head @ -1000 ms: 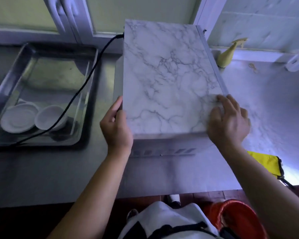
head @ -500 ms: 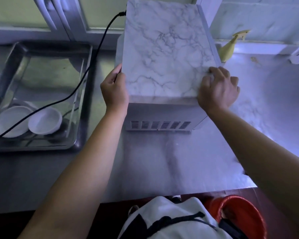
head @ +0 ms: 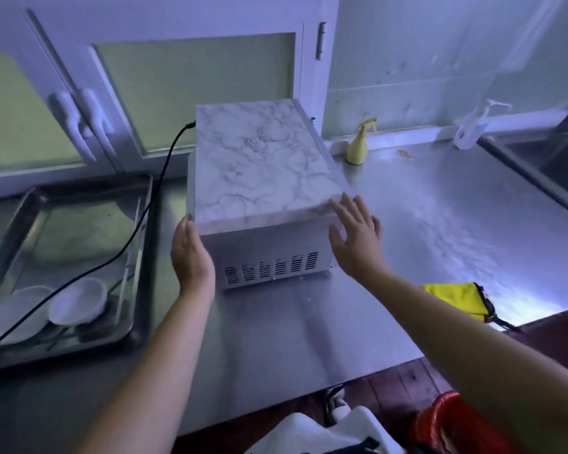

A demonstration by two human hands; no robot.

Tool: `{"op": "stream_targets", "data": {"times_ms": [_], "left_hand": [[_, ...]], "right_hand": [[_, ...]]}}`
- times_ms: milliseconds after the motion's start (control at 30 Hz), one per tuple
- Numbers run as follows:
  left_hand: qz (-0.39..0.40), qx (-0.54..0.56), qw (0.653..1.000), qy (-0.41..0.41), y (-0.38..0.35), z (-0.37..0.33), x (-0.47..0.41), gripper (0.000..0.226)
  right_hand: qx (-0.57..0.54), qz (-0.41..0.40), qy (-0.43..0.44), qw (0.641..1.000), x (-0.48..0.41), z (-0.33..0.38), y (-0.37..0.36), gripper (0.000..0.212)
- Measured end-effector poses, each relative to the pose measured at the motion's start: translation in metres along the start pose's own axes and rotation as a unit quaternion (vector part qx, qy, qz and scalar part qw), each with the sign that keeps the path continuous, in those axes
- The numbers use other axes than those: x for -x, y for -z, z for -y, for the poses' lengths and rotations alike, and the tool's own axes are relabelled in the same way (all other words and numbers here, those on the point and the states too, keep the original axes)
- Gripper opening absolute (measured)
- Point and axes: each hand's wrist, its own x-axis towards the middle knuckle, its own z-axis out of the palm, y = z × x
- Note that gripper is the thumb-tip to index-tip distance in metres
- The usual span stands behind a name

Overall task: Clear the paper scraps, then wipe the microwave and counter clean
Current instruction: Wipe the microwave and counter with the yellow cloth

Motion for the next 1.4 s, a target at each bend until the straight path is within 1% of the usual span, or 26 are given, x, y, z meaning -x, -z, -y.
{"op": "stream_targets", "data": {"times_ms": [33, 67, 100, 133, 167, 200, 233, 300, 367, 467, 500, 567, 633, 700, 767, 833, 900, 933, 1000, 1067, 1133, 1200, 1300, 1367, 1400], "left_hand": [[-0.041, 0.019, 0.999, -0.008, 0.004, 0.013, 0.016, 0.044], [-0.074, 0.037, 0.997, -0.001, 0.006, 0.028, 0.033, 0.047], [-0.088, 0.050, 0.995, 0.025, 0.009, 0.044, 0.050, 0.043], [-0.081, 0.060, 0.993, 0.069, 0.010, 0.059, 0.067, 0.032], [-0.055, 0.066, 0.990, 0.115, 0.010, 0.074, 0.084, 0.019], [-0.021, 0.063, 0.986, 0.156, 0.007, 0.088, 0.100, 0.010], [0.015, 0.050, 0.982, 0.180, 0.004, 0.100, 0.115, 0.009], [0.071, 0.023, 0.975, 0.208, -0.008, 0.118, 0.141, 0.012], [0.106, 0.007, 0.969, 0.222, -0.024, 0.125, 0.163, 0.016], [0.164, -0.031, 0.960, 0.222, -0.049, 0.123, 0.183, 0.021], [0.182, -0.044, 0.957, 0.222, -0.057, 0.121, 0.187, 0.022], [0.205, -0.073, 0.949, 0.227, -0.068, 0.116, 0.191, 0.022], [0.220, -0.103, 0.941, 0.235, -0.077, 0.111, 0.196, 0.022], [0.238, -0.131, 0.934, 0.234, -0.089, 0.109, 0.202, 0.022], [0.250, -0.157, 0.928, 0.227, -0.105, 0.109, 0.209, 0.023], [0.265, -0.170, 0.923, 0.223, -0.126, 0.111, 0.216, 0.025], [0.302, -0.183, 0.909, 0.221, -0.153, 0.112, 0.224, 0.026], [0.326, -0.189, 0.900, 0.219, -0.169, 0.113, 0.228, 0.026], [0.378, -0.201, 0.879, 0.208, -0.205, 0.113, 0.237, 0.025], [0.427, -0.222, 0.857, 0.186, -0.241, 0.111, 0.248, 0.022], [0.461, -0.249, 0.838, 0.153, -0.273, 0.110, 0.258, 0.020], [0.487, -0.283, 0.820, 0.098, -0.301, 0.109, 0.268, 0.028], [0.515, -0.307, 0.800, -0.005, -0.337, 0.108, 0.277, 0.043], [0.525, -0.343, 0.776, -0.060, -0.354, 0.109, 0.277, 0.047], [0.529, -0.365, 0.762, -0.081, -0.360, 0.110, 0.276, 0.045]], "right_hand": [[-0.010, -0.006, -0.007, 1.000, 0.032, -0.020, -0.004, 0.046], [-0.023, 0.002, -0.043, 0.999, 0.063, -0.040, -0.009, 0.050], [-0.038, 0.021, -0.110, 0.993, 0.092, -0.061, -0.013, 0.059], [-0.051, 0.047, -0.194, 0.979, 0.119, -0.083, -0.016, 0.067], [-0.057, 0.070, -0.269, 0.959, 0.141, -0.103, -0.017, 0.072], [-0.058, 0.083, -0.324, 0.940, 0.160, -0.121, -0.016, 0.072], [-0.056, 0.085, -0.356, 0.929, 0.175, -0.137, -0.013, 0.072], [-0.046, 0.083, -0.377, 0.921, 0.191, -0.164, -0.002, 0.069], [-0.031, 0.080, -0.382, 0.920, 0.189, -0.185, 0.014, 0.062], [-0.047, 0.046, -0.392, 0.918, 0.160, -0.215, 0.037, 0.035], [-0.046, 0.046, -0.389, 0.919, 0.148, -0.227, 0.042, 0.032], [-0.015, 0.076, -0.381, 0.921, 0.126, -0.249, 0.047, 0.042], [0.009, 0.079, -0.390, 0.917, 0.109, -0.271, 0.051, 0.050], [0.020, 0.057, -0.425, 0.903, 0.097, -0.294, 0.052, 0.056], [0.017, 0.067, -0.465, 0.883, 0.092, -0.314, 0.052, 0.061], [0.019, 0.102, -0.454, 0.885, 0.098, -0.331, 0.051, 0.071], [0.033, 0.116, -0.408, 0.905, 0.109, -0.345, 0.051, 0.080], [0.041, 0.114, -0.381, 0.916, 0.114, -0.351, 0.052, 0.081], [0.054, 0.111, -0.326, 0.937, 0.122, -0.361, 0.056, 0.074], [0.056, 0.104, -0.282, 0.952, 0.130, -0.367, 0.060, 0.060], [0.060, 0.087, -0.257, 0.961, 0.138, -0.372, 0.064, 0.047], [0.064, 0.080, -0.247, 0.964, 0.140, -0.378, 0.068, 0.041], [0.044, 0.116, -0.243, 0.962, 0.129, -0.384, 0.077, 0.032], [0.023, 0.148, -0.238, 0.960, 0.117, -0.386, 0.085, 0.026], [0.010, 0.162, -0.236, 0.958, 0.112, -0.387, 0.091, 0.025]]}}
